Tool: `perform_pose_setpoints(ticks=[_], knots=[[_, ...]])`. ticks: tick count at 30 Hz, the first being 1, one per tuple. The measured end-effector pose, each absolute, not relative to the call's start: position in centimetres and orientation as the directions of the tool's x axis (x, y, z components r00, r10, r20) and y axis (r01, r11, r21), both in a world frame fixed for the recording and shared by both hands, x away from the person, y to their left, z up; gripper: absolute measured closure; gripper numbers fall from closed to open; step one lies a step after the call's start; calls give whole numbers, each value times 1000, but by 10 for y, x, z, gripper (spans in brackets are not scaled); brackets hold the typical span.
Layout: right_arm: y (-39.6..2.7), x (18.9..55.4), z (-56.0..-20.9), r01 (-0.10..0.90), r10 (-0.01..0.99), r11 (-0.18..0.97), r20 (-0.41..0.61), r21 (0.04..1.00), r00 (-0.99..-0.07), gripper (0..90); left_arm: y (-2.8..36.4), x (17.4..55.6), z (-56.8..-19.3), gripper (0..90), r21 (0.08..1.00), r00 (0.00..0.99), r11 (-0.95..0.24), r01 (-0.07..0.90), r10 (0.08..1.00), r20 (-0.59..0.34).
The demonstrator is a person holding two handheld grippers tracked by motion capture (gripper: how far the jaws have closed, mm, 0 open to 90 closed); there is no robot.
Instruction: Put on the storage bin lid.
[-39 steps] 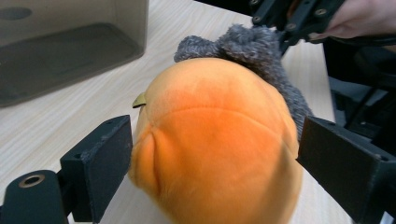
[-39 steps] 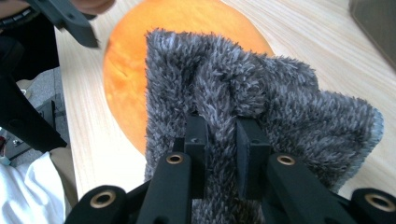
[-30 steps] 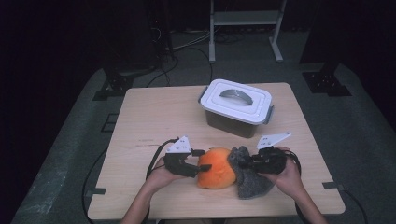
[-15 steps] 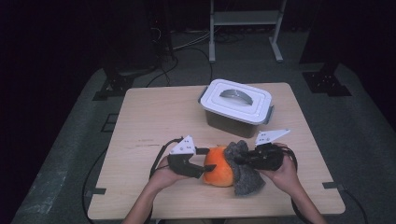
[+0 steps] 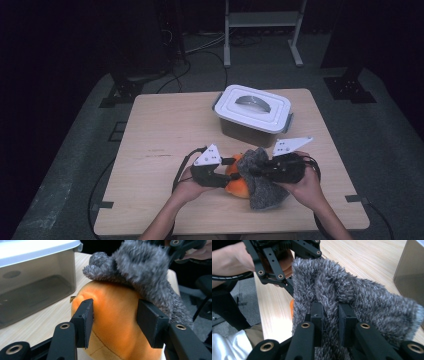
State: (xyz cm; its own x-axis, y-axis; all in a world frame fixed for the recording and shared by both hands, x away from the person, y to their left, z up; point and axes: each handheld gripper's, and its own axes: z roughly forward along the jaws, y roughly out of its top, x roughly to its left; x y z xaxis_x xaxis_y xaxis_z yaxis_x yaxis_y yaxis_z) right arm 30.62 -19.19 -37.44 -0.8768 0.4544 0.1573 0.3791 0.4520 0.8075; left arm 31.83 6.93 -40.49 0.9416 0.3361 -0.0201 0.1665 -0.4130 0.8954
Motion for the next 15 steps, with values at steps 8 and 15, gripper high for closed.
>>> perform_pose_setpoints(ticks=[8,15], knots=[[-214,311,-403,469,488,445,232,763,-842,765,82,321,-414,469,895,936,-398,204,347,-60],[-214,320,-387,453,493,415,223,789,-841,763,83,319,-413,457,891,944,-412,188,327,-48]])
